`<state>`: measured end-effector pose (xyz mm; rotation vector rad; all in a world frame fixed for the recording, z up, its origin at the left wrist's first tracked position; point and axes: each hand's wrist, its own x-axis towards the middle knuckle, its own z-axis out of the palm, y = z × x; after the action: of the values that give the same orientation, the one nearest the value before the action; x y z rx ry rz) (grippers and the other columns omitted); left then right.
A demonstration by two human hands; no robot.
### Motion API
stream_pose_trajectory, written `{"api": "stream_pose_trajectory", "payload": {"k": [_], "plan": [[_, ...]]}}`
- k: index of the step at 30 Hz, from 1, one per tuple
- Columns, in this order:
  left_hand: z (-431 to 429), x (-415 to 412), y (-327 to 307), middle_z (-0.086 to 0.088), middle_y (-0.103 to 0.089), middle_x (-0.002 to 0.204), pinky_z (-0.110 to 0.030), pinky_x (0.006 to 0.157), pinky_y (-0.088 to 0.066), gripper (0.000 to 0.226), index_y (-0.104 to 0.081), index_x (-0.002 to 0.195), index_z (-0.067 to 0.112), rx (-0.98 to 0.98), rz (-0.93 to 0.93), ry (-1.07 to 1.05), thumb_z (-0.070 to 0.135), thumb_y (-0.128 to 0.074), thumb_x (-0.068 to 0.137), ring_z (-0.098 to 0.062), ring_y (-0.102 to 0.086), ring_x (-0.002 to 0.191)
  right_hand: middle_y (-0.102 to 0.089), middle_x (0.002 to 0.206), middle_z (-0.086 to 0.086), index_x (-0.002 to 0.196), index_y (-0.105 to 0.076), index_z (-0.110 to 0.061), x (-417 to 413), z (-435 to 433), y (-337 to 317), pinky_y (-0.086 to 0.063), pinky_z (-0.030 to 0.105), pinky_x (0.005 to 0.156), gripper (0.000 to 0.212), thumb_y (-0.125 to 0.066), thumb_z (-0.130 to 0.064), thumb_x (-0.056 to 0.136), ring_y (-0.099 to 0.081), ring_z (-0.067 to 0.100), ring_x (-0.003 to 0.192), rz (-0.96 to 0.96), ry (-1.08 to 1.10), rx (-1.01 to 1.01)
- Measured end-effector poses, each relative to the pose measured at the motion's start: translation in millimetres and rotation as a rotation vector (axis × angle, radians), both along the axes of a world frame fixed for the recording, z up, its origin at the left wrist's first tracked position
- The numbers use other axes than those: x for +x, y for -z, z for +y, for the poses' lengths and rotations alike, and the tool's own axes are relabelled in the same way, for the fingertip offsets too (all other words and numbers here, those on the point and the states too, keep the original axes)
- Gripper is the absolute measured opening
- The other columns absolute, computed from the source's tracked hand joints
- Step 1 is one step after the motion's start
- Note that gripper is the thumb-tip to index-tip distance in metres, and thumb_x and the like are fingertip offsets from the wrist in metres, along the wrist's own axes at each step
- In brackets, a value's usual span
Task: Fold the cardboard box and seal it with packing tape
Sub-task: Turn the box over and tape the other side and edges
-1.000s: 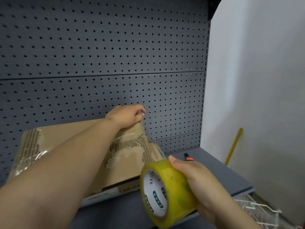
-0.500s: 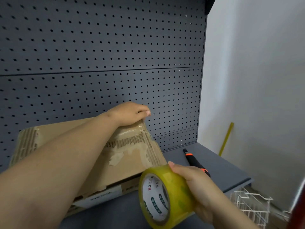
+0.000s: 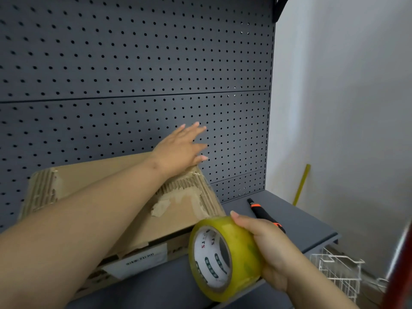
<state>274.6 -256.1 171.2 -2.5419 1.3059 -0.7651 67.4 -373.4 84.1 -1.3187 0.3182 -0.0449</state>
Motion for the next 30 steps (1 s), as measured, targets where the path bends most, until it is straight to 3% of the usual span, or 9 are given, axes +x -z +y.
{"api": "stream_pose_trajectory", "payload": {"k": [2,4,8,15,18,20,21,25,30], "plan": [[1,-10,5,-0.004,-0.045,0.138,-0.04,0.105,-0.035,0.032,-0.054,0.126,0.016,-0.081,0.076,0.131,0.018,-0.048,0.095,-0.023,-0.038,0.131,-0.07,0.097,0.026,0.094,-0.073,0.002,-2,0,1,-0.054,0.045,0.081,0.036,-0.06,-0.03,0.085,-0.068,0.036,0.082,-0.002,-0.009,0.004],[5,-19,2,-0.004,-0.06,0.12,-0.034,0.096,-0.041,0.032,-0.058,0.124,0.014,-0.056,0.193,0.2,0.018,-0.05,0.093,-0.023,-0.055,0.113,-0.071,0.098,0.026,0.093,-0.073,0.001,-4,-1,4,-0.052,0.049,0.087,0.034,-0.061,-0.029,0.083,-0.068,0.038,0.087,0.008,-0.018,0.012],[7,-38,0,-0.002,-0.05,0.138,-0.029,0.117,-0.003,0.066,-0.057,0.125,0.018,0.217,0.214,0.039,0.056,-0.016,0.091,-0.015,-0.022,0.142,-0.07,0.101,0.025,0.097,-0.072,0.002,-4,-6,9,-0.048,0.055,0.094,0.042,-0.065,-0.034,0.078,-0.065,0.042,0.1,0.001,-0.053,0.013],[5,-48,13,0.0,-0.018,0.157,-0.041,0.118,0.007,0.055,-0.06,0.103,0.022,0.193,0.241,-0.125,0.062,-0.024,0.091,-0.014,0.007,0.146,-0.073,0.105,0.008,0.11,-0.068,-0.011,-8,-4,23,-0.047,0.045,0.1,0.059,-0.071,-0.051,0.067,-0.069,0.024,0.1,-0.017,-0.137,0.051],[4,-50,23,0.002,-0.038,0.148,-0.038,0.117,0.002,0.057,-0.063,0.102,0.023,0.146,0.164,-0.025,0.061,-0.021,0.091,-0.016,-0.017,0.144,-0.074,0.102,0.009,0.105,-0.07,-0.009,-9,-8,29,-0.049,0.043,0.096,0.056,-0.065,-0.048,0.066,-0.07,0.024,0.098,-0.064,-0.143,0.059],[4,-51,32,-0.002,-0.067,0.105,-0.04,0.112,-0.026,0.056,-0.068,0.09,0.018,0.045,0.009,0.199,0.053,-0.024,0.089,-0.023,-0.06,0.111,-0.075,0.098,0.011,0.098,-0.072,-0.007,-10,-10,28,-0.053,0.04,0.09,0.053,-0.062,-0.048,0.067,-0.07,0.024,0.095,-0.107,-0.129,0.015],[6,-53,34,-0.003,-0.069,0.089,-0.042,0.106,-0.036,0.053,-0.068,0.084,0.015,-0.002,-0.014,0.292,0.049,-0.028,0.088,-0.023,-0.067,0.093,-0.075,0.096,0.012,0.095,-0.073,-0.006,-10,-11,28,-0.054,0.038,0.087,0.052,-0.061,-0.048,0.067,-0.071,0.025,0.093,-0.123,-0.123,-0.008],[12,-71,32,0.006,-0.057,0.129,-0.025,0.114,-0.004,0.082,-0.059,0.122,0.026,0.177,0.157,0.153,0.07,-0.006,0.079,-0.014,-0.036,0.135,-0.076,0.089,0.011,0.086,-0.075,-0.005,-14,-11,30,-0.057,0.032,0.078,0.045,-0.057,-0.046,0.079,-0.072,0.022,0.086,-0.175,-0.103,-0.067],[11,-77,37,0.005,-0.055,0.107,-0.027,0.114,-0.009,0.07,-0.06,0.105,0.026,0.174,0.107,0.126,0.062,-0.003,0.085,-0.015,-0.042,0.114,-0.068,0.069,0.004,0.07,-0.067,-0.014,-12,-7,33,-0.051,0.025,0.065,0.043,-0.056,-0.054,0.081,-0.065,0.014,0.065,-0.19,-0.015,-0.158]]}}
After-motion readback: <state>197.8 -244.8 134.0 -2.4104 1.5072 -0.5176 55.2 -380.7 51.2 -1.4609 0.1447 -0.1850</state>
